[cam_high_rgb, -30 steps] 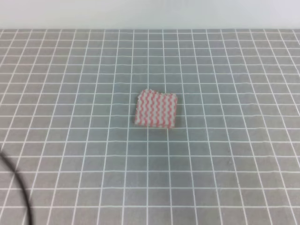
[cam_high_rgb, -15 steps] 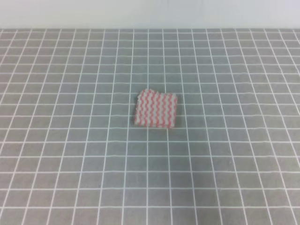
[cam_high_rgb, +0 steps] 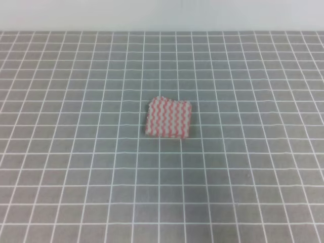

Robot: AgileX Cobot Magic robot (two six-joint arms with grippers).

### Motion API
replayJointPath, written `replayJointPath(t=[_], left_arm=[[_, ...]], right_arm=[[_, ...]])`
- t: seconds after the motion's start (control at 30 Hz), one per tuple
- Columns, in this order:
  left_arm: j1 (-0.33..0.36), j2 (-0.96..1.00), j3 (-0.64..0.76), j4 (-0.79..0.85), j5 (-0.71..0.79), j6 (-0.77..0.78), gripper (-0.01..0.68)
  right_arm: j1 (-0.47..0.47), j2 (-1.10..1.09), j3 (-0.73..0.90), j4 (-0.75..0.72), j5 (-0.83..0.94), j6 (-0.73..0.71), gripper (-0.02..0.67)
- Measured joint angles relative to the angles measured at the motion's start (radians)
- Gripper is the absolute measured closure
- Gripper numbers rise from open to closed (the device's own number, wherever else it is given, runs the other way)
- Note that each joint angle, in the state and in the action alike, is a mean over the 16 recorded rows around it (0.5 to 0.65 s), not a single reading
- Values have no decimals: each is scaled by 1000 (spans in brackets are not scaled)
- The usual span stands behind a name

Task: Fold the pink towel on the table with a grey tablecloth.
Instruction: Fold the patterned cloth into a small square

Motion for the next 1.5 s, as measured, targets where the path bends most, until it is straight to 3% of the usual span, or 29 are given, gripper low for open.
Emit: replayJointPath(t=[0.43,0.77,1.13,1.37,1.5], left_arm=[[0,0,0,0,5,1,675],[0,-1,0,2,6,1,675],[0,-1,0,12,7,1,675],[0,-1,0,19,7,2,675],[0,1,0,23,6,2,675]], right_arm=[[0,0,2,1,1,0,666],[-12,-37,88,-25,-165,-104,665],[-147,-323,329,-52,-247,-307,665],[-231,-469,441,-45,-213,-336,665],[-247,-499,487,-117,-212,-253,665]])
